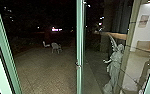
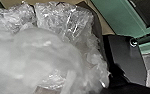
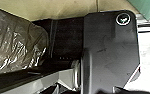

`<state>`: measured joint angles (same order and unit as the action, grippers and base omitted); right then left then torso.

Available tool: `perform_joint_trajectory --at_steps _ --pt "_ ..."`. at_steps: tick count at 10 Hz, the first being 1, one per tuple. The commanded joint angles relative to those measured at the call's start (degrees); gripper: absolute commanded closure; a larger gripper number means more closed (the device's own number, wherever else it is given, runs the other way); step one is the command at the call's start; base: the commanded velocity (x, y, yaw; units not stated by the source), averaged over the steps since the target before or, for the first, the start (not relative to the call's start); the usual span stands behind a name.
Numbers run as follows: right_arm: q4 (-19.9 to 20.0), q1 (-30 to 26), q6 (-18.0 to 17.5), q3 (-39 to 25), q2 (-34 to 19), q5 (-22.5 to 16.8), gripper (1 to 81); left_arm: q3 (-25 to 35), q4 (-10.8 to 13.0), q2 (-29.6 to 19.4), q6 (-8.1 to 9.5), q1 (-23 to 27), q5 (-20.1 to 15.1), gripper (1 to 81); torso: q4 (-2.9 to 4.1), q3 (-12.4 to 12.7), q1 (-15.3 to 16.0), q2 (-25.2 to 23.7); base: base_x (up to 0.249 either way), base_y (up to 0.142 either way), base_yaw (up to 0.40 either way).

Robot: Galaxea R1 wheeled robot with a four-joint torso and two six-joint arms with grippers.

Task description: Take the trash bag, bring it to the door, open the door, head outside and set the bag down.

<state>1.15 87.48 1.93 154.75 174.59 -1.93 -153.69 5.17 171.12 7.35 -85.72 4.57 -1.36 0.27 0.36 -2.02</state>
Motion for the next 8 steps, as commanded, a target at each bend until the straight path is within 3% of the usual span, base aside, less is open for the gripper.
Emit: perform_joint_trajectory --at_steps 1,8 --pt "0.7 -3.22 0.18 -0.33 0.52 -3.26 1.0 0.14 0.54 -0.25 -0.32 3.23 -2.46 81.1 0.0 0.0 0.0 0.0 0.091 0.0 0.0" --pt "0.61 -3.23 0.18 -0.33 0.61 -3.26 1.0 0.14 1.68 0.28 -0.32 3.23 -2.63 81.1 0.0 0.02 -0.19 -0.07 0.091 0.0 0.0"
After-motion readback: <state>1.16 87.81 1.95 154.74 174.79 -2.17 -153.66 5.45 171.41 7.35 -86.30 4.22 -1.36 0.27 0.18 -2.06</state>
